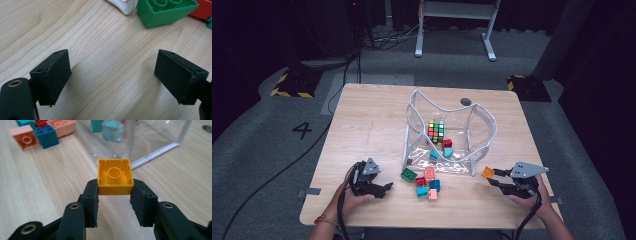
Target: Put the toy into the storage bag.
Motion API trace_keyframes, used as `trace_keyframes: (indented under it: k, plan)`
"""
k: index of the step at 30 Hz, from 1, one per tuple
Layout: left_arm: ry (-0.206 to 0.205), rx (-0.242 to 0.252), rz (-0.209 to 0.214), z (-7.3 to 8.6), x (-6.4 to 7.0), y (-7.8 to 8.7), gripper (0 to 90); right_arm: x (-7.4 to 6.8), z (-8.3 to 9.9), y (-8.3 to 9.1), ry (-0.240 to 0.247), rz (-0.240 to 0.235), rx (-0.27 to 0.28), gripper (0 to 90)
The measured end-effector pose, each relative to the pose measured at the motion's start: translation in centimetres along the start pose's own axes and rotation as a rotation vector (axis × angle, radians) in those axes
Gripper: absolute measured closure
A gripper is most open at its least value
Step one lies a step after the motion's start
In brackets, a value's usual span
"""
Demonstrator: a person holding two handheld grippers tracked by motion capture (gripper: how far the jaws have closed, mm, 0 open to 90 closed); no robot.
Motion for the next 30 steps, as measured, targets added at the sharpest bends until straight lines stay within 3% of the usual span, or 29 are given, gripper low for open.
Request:
trace_keyframes:
  k: [5, 6, 8, 10, 13, 18, 21, 27, 29, 30]
  plan:
    - [0.0, 0.0, 0.001, 0.0, 0.0, 0.0, 13.8, 1.7, 0.1, 0.5, -0.028, 0.055, 0.035, 59.1]
    - [0.0, 0.0, 0.0, 0.0, 0.0, 0.0, 13.7, 2.5, 0.0, 0.6, -0.025, 0.101, 0.034, 59.1]
    - [-0.002, 0.002, 0.0, 0.0, 0.0, 0.0, 13.7, 3.3, -0.1, 0.7, -0.025, 0.131, 0.033, 59.2]
    - [-0.002, 0.002, 0.001, 0.0, 0.0, 0.0, 13.7, 4.1, -0.1, 0.6, -0.053, 0.131, 0.051, 59.2]
    - [-0.004, 0.003, 0.001, 0.0, 0.0, 0.0, 13.6, 5.1, -0.5, 0.7, -0.063, 0.157, 0.057, 59.1]
    - [-0.005, 0.002, 0.0, 0.0, 0.0, 0.0, 13.6, 6.6, -1.3, 1.0, -0.088, 0.156, 0.089, 59.2]
    - [-0.003, 0.004, -0.004, -0.1, 0.0, 0.0, 13.6, 7.9, -2.6, 1.5, -0.091, 0.185, 0.1, 59.2]
    - [-0.002, 0.005, -0.004, -0.1, 0.0, -0.1, 13.6, 9.4, -4.8, 2.3, -0.092, 0.18, 0.14, 59.1]
    - [-0.003, 0.005, -0.004, -0.1, 0.0, -0.1, 13.6, 10.0, -6.6, 2.7, -0.068, 0.203, 0.142, 59.2]
    - [-0.003, 0.005, -0.004, -0.1, 0.0, -0.1, 13.6, 10.0, -6.6, 2.7, -0.068, 0.203, 0.142, 59.2]
Point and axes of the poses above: each handheld gripper's, and its own axes: y roughly backward along the jaws, z roughly out of its underside, x roughly to its right, the point moved 1 cm from there along -y, roughly forward along the jaws, and after that the axes turned 2 degrees about -y, right-handed, at the moved point
